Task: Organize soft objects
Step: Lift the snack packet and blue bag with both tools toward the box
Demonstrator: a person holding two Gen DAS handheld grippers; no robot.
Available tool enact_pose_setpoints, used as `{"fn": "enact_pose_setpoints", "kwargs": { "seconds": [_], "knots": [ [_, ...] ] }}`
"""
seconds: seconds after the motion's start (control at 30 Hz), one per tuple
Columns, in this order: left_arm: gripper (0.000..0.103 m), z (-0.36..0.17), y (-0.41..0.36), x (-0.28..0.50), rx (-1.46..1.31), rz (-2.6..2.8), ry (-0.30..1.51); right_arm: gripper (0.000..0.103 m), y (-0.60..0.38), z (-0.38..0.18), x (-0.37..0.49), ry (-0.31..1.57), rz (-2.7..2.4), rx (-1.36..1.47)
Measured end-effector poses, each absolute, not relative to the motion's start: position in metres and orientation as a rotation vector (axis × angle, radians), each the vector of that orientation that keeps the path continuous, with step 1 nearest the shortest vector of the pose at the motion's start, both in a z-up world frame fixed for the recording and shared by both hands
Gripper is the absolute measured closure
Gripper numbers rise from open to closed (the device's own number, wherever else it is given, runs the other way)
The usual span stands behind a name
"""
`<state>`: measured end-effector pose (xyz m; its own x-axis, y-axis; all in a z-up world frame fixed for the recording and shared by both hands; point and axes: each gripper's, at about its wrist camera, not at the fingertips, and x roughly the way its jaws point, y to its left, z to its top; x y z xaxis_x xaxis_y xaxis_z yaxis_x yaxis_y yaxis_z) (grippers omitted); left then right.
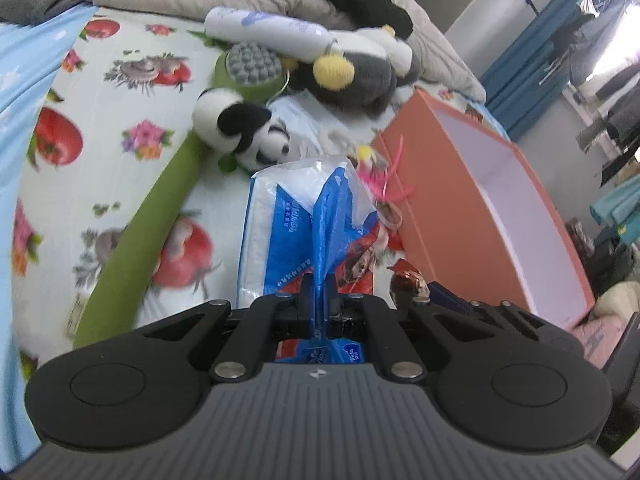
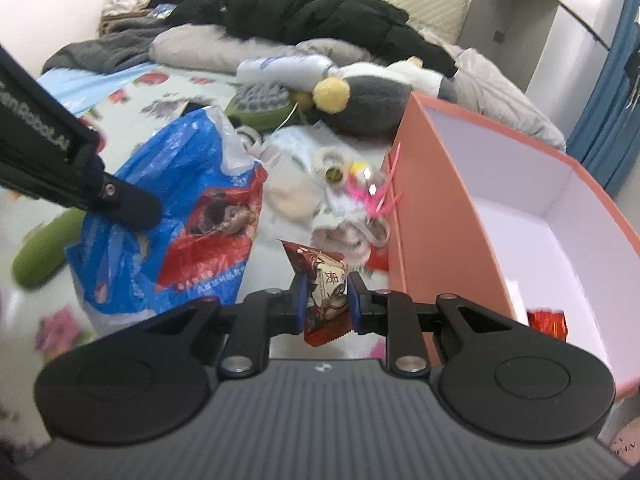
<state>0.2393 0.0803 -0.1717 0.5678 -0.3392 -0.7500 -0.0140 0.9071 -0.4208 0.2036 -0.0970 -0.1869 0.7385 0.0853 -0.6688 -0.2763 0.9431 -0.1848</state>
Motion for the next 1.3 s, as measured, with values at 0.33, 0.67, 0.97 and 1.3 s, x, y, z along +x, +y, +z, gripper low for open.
{"fn": "enact_pose_setpoints", "kwargs": {
  "seconds": [0.33,0.67,0.97,1.3],
  "knots": [
    [0.099,-0.181,0.089,0.200,-0.360,-0.191,1.047,0.077,-0.105,-0.190,0.161,0.845,0.238,-0.236],
    [0.099,-0.191,0.093,0.189,-0.382,-0.148,1.070,0.052,-0.119,-0.192,0.162,0.897,0.313,-0.078],
    [0.099,-0.194,0.089,0.189,-0.371,-0.131,1.075,0.053,-0.119,-0.211,0.174,0.953,0.434,-0.055],
    [0.099,-0.175,0.082,0.180,-0.373,-0.126,1.023,0.065,-0.124,-0.207,0.167,0.924,0.420,-0.046]
  ]
}}
